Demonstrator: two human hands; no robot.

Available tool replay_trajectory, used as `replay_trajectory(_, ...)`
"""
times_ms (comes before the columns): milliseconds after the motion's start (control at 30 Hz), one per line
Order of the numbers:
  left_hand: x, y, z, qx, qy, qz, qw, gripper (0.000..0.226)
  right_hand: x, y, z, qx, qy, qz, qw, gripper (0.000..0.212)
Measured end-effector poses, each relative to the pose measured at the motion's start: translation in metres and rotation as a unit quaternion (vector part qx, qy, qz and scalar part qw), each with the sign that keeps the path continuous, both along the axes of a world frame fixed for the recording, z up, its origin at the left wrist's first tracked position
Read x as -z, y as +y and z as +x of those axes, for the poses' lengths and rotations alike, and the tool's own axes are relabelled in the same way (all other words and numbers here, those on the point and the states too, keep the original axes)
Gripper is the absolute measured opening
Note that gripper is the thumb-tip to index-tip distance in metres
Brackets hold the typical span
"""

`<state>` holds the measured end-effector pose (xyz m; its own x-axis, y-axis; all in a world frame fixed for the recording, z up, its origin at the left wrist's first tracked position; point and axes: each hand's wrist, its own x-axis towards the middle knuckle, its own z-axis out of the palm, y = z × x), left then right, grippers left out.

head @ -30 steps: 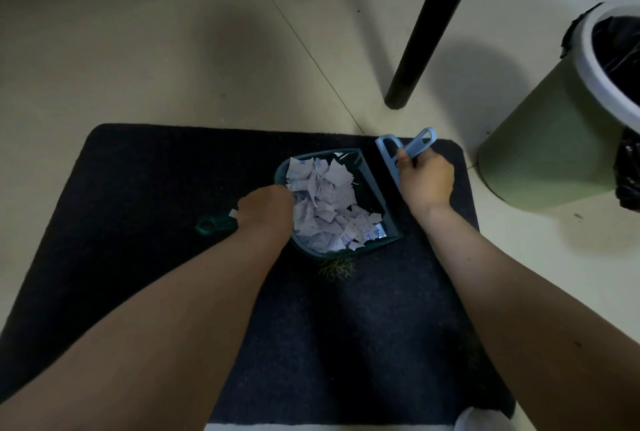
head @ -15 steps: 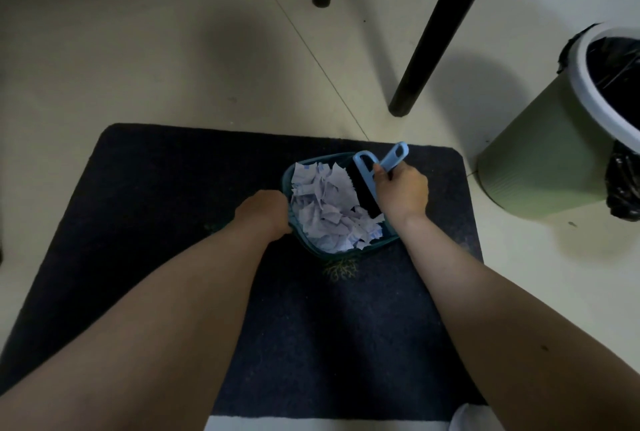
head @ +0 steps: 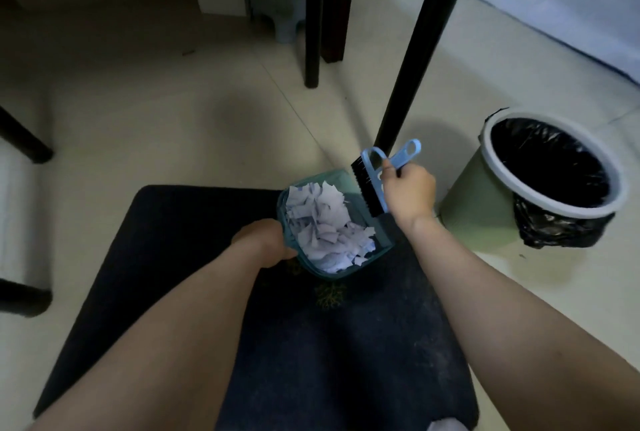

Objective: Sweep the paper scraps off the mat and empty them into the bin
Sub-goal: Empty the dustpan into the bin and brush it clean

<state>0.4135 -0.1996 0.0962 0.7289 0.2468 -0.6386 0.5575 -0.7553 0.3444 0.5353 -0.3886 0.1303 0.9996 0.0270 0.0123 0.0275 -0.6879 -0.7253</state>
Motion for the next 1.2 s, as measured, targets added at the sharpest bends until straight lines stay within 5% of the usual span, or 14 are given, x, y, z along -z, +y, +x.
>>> replay_trajectory(233,-0.09,-0.044,-0.005,-0.08,-0.07,-0.119,0.987,0.029,-0.095,-0.044,-0.004,0.022,-0.02,0.048,0.998,0.04)
replay_trajectory(567,-0.169,-0.126,0.033,-0.073,-0.141,-0.151,0.976,0.024,-0.186,-0.138,0.021,0.097,-0.054,0.204,0.973,0.029)
replay_trajectory(933,-0.172,-0.207,0.127,-0.107,-0.162,-0.128,0.973,0.015,-0.162,-0.237,0.075,0.153,-0.064,0.261,0.951,0.011)
replay_trajectory(1200,-0.158,-0.222,0.189,-0.101,-0.169,-0.115,0.974,0.032,-0.133,-0.245,0.103,0.124,-0.007,0.401,0.907,0.009)
